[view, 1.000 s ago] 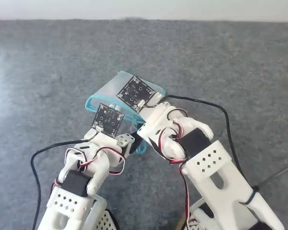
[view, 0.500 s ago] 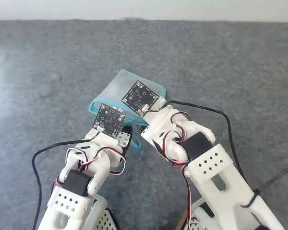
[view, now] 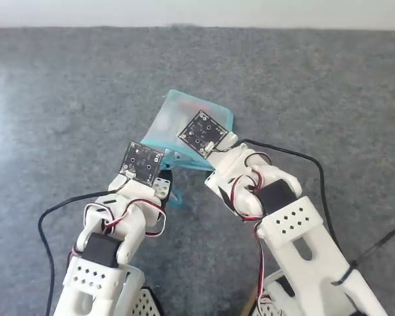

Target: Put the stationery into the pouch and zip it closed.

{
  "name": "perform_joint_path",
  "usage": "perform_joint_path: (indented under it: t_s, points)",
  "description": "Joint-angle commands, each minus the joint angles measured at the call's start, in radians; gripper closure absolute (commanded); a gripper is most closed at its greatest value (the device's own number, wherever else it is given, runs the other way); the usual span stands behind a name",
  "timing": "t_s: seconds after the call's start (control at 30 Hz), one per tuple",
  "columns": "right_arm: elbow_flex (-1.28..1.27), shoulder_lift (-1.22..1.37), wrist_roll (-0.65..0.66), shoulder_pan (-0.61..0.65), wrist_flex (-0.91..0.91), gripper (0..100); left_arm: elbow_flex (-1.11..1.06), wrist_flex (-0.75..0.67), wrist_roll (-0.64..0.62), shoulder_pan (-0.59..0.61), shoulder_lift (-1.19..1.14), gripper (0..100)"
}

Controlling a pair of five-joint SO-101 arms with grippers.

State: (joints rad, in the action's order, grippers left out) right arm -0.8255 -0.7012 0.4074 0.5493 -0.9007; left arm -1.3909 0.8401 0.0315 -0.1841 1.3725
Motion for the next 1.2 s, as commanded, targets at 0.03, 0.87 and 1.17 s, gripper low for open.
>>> perform_joint_path:
  t_s: [0.03,0.87,1.17]
  points:
    - [-0.003,-0.01,0.011,-0.065,0.004,99.2,0.016,0.005,0.011,0.028,0.011,99]
    - [-0.084,-0.01,0.124,-0.292,0.054,99.2,0.033,0.003,0.012,0.118,0.008,99]
    - [-0.078,-0.01,0.186,-0.39,0.054,99.2,0.033,0.002,0.012,0.118,0.008,99]
